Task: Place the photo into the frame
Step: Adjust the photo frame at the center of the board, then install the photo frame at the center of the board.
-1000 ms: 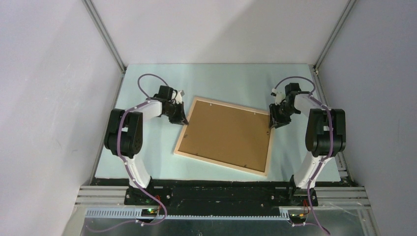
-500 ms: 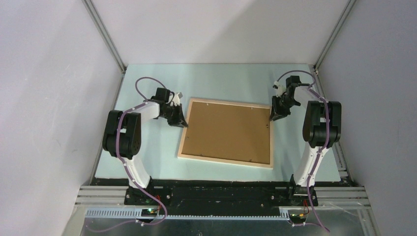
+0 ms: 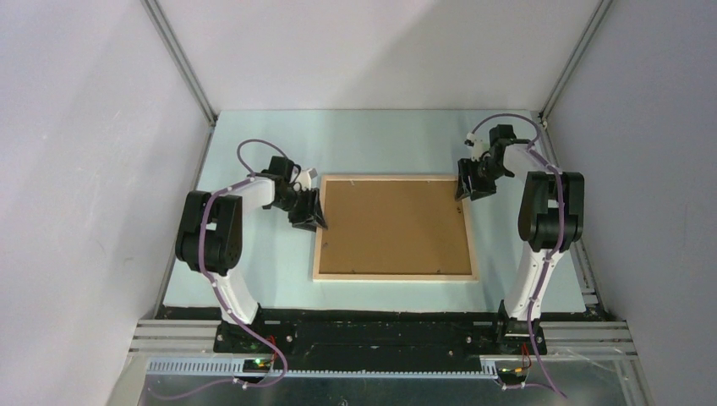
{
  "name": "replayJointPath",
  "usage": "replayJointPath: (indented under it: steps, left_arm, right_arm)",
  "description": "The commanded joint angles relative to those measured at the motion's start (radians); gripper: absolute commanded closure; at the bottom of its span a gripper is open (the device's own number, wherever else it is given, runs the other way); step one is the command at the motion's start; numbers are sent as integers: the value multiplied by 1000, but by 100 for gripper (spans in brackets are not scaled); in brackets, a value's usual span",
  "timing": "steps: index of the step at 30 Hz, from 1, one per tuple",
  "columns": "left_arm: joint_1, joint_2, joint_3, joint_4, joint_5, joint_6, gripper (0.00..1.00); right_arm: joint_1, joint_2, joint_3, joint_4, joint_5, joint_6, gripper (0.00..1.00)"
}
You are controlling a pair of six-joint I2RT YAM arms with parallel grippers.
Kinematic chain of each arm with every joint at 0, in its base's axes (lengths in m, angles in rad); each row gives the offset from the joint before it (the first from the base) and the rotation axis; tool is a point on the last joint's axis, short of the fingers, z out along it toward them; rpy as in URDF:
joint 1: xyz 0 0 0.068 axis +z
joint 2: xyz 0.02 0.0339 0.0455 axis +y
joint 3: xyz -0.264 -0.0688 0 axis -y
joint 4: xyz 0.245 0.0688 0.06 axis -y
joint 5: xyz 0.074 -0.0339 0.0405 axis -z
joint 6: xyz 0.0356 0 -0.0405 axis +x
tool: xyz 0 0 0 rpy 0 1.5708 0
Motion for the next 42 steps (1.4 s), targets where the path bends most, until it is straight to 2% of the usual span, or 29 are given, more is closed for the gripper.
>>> replayJointPath:
  steps: [1,10,25,42]
  left_arm:
    - [-7,-22,-17,-54,-27,33,52]
    - [-7,-30,1,-53,-47,43,48]
    - [-7,-28,7,-53,-48,50,48]
    - [-6,-23,9,-53,-40,57,49]
  right_arm:
    - [3,-97,-48,18,-18,-27,40]
    - [22,-129,-135,38,-7,-61,42]
    - [89,-123,-154,85,109,-56,52]
    - [81,-112,-143,90,80,-59,64]
